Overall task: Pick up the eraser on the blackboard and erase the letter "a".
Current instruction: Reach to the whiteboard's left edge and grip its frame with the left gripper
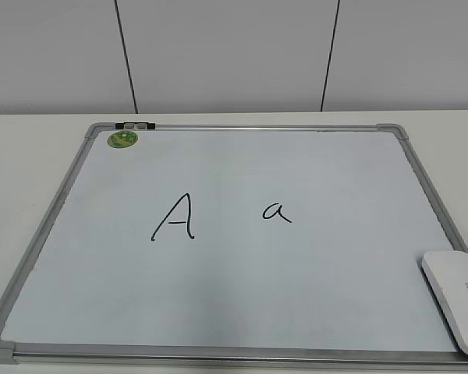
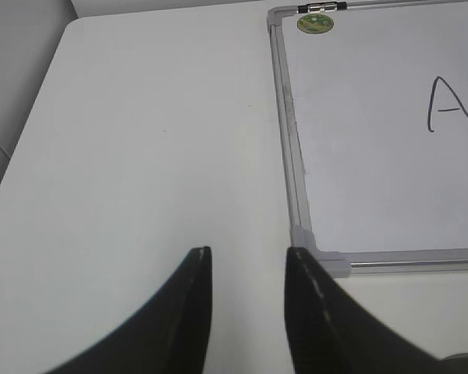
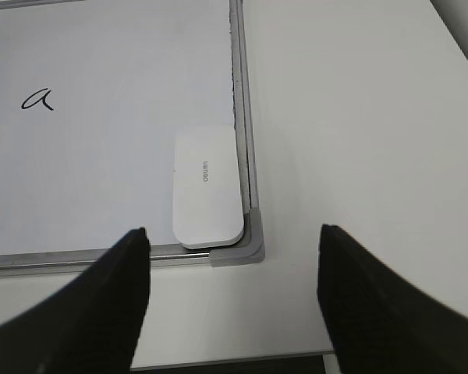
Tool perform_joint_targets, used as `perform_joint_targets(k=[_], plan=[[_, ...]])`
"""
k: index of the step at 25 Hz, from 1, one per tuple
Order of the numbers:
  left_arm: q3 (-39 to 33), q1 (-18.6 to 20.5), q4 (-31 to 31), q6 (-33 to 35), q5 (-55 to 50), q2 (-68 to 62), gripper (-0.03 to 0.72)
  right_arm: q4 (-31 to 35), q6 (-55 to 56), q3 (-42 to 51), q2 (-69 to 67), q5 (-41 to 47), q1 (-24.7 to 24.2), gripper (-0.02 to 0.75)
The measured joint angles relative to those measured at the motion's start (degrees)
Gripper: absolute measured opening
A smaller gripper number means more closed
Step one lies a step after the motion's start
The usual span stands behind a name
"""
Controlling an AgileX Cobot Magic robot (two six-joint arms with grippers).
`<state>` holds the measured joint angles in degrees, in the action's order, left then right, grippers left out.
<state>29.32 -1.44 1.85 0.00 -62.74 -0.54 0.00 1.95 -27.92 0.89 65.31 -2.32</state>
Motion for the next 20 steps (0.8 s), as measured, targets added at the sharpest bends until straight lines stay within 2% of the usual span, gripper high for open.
perform_joint_targets(k=[15, 20], plan=[[0.0, 0.0, 0.0, 0.0, 0.0, -0.82, 0.234, 0.0, 0.0, 0.0, 0.0, 0.0, 0.0, 0.501], [0.62, 0.0, 0.75, 0.0, 1.13, -9.89, 0.241, 0.0, 0.0, 0.0, 0.0, 0.0, 0.0, 0.501]])
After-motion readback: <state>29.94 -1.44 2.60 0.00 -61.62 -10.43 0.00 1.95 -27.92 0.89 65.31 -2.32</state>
